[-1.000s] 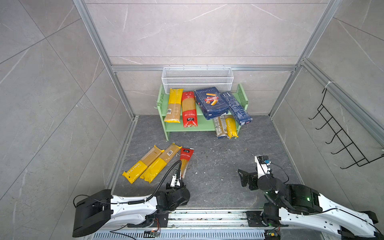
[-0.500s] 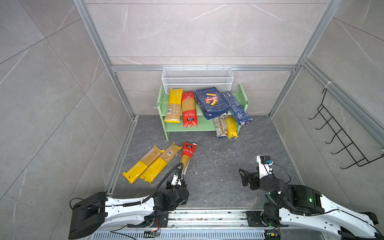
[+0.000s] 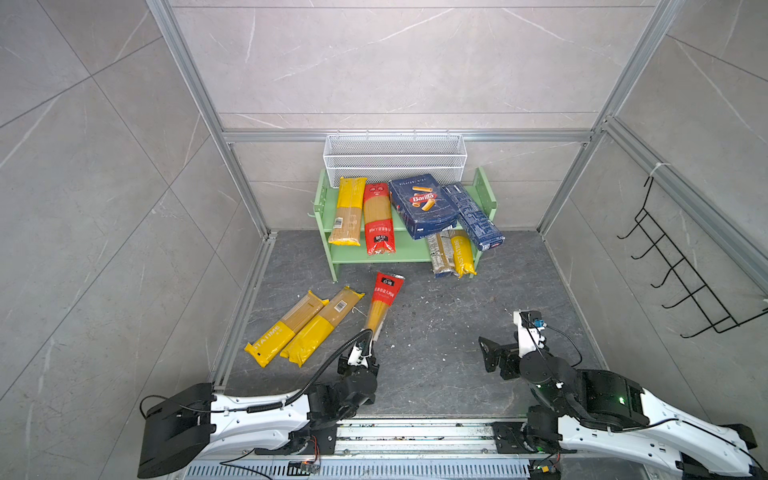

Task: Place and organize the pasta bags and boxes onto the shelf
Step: 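Carry the upright red spaghetti bag toward the lower shelf with left gripper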

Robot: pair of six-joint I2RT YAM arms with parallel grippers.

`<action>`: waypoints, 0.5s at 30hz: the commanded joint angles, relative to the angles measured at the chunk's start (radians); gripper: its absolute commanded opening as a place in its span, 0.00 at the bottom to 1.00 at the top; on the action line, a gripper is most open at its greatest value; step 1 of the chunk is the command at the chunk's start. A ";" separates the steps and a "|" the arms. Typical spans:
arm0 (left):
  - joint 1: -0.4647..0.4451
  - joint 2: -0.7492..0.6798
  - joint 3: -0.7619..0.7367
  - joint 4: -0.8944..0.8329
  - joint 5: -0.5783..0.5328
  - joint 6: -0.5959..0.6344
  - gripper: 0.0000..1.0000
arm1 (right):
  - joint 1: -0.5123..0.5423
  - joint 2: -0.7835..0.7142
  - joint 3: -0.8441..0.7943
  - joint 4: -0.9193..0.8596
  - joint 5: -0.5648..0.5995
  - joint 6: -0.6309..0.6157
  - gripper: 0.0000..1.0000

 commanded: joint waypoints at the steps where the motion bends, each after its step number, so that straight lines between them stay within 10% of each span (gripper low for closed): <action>1: 0.018 0.056 0.113 0.323 -0.101 0.114 0.00 | 0.005 -0.005 0.031 -0.017 0.033 -0.018 1.00; 15: 0.191 0.400 0.373 0.524 0.081 0.127 0.00 | 0.005 -0.072 0.056 -0.086 0.063 -0.019 1.00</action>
